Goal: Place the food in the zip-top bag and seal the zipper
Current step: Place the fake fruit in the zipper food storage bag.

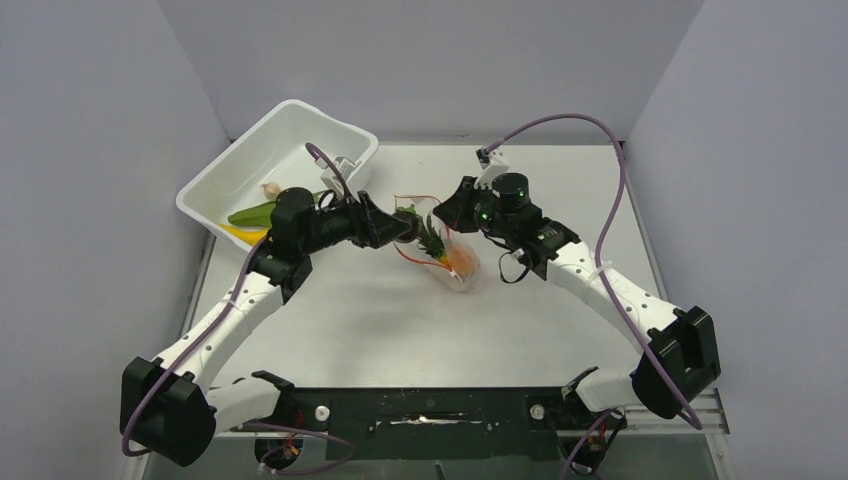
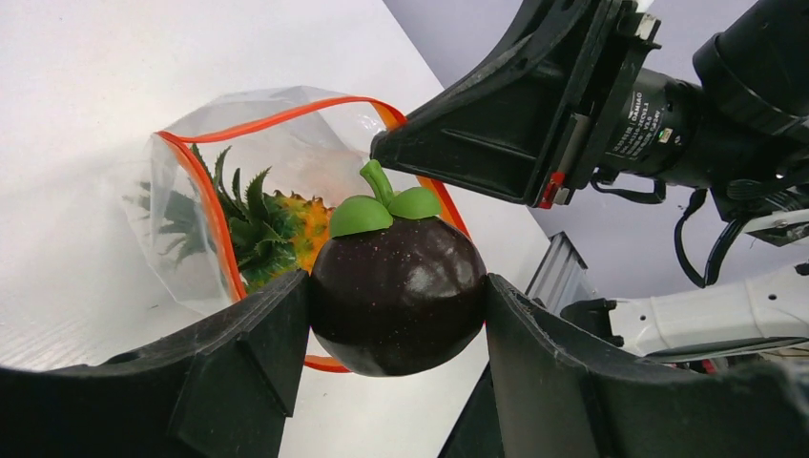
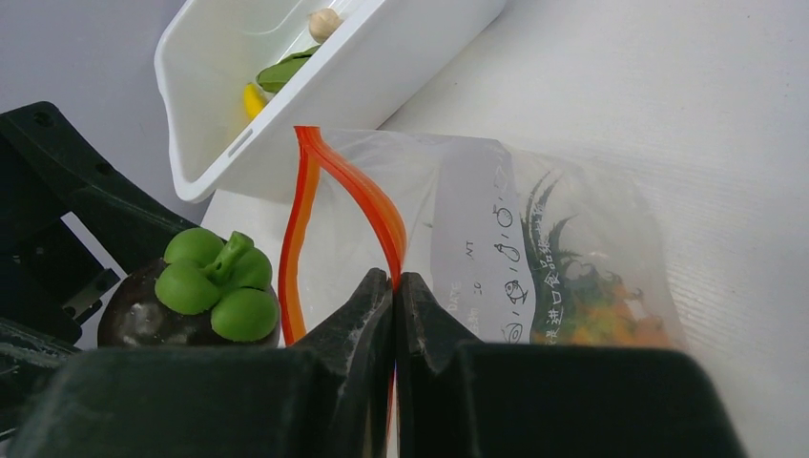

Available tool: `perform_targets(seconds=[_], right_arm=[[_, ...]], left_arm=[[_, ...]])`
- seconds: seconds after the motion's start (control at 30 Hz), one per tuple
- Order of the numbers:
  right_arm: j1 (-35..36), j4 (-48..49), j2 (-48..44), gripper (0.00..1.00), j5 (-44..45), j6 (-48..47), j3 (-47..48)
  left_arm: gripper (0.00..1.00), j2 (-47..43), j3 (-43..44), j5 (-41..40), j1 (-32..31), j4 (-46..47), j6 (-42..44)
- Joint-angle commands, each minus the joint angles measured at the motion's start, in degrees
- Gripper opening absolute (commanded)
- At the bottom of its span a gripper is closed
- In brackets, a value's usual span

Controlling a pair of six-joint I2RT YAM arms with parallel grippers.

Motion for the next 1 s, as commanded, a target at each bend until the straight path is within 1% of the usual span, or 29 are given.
perform_targets(seconds=[0.0,0.2,0.5,0.73,0.97], right_arm=[[-0.08,5.06,-3.42,0.00,-0.91,0.28,-0.18],[0.14,4.78,-3.72,0.00,-0.96,0.31,-0.27],[0.65,4.71,-3.78,0.00,-0.12,0.51,-0.29],[0.73,4.39,-3.55,0.00,0.34,0.51,-0.18],[0.74,4.41,-3.53,0.00,0.64,0.75,-0.51]], left_arm=[[0.44,0.65,2.78,-1.83,-2.00,1.74,1.66],[0.55,1.02,3.36,-3.42,-3.45,-0.88,3.13],[0.65,1.40,4.16,-3.66,-3.90,-3.93,5.48],[0.72,0.83,4.66,-4.09,-3.91,-5.35,6.67],[0.74,1.14,5.52,-4.22,-3.91,-7.31,7.77]])
